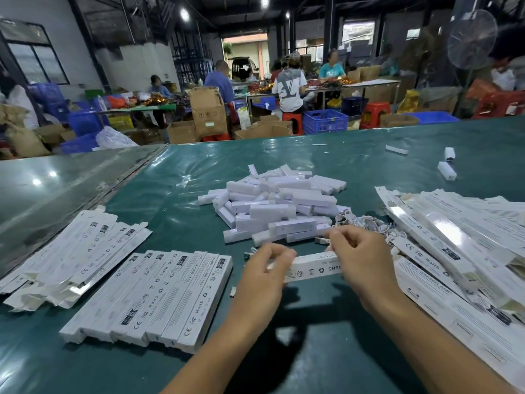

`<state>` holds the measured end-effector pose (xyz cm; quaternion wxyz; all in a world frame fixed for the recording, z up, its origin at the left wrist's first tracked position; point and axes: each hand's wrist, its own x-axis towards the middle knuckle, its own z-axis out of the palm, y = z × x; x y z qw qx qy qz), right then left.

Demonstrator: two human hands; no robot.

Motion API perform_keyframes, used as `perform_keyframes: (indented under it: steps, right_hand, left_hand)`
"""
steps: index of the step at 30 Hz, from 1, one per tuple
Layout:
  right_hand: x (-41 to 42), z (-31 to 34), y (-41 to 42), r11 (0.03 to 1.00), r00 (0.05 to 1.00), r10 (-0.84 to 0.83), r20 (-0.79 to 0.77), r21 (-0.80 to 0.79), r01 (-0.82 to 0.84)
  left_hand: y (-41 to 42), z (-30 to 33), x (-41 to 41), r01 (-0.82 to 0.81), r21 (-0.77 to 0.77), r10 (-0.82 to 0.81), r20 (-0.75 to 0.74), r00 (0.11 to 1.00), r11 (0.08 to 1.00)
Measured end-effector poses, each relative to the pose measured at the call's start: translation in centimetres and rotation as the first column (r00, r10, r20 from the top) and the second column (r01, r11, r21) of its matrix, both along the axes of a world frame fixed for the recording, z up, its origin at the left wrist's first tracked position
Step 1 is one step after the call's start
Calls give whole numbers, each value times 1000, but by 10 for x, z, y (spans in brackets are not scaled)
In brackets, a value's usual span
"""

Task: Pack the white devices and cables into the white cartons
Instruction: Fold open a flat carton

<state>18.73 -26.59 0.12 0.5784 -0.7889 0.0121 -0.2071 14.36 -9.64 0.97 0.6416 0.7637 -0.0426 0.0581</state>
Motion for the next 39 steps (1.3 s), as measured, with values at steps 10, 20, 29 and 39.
perform_keyframes:
  steps: [10, 20, 29, 39]
  right_hand:
    - [1, 1, 0, 977, 928, 213, -307, 83, -197]
    - [1, 6, -8, 977, 979, 114, -172, -160, -142]
    - [0, 4, -9, 945, 985, 84, -149, -303, -126]
    - [0, 26, -48, 335, 892, -451, -40, -934, 127]
  left_hand:
    - [1, 5, -9, -274, 844, -300, 438, 848, 461]
    - [81, 24, 7, -76, 976, 278, 17, 961, 206]
    - [77, 18, 10, -46, 963, 215, -13, 976, 266]
    - [30, -7, 13, -201, 867, -49, 250, 967, 455]
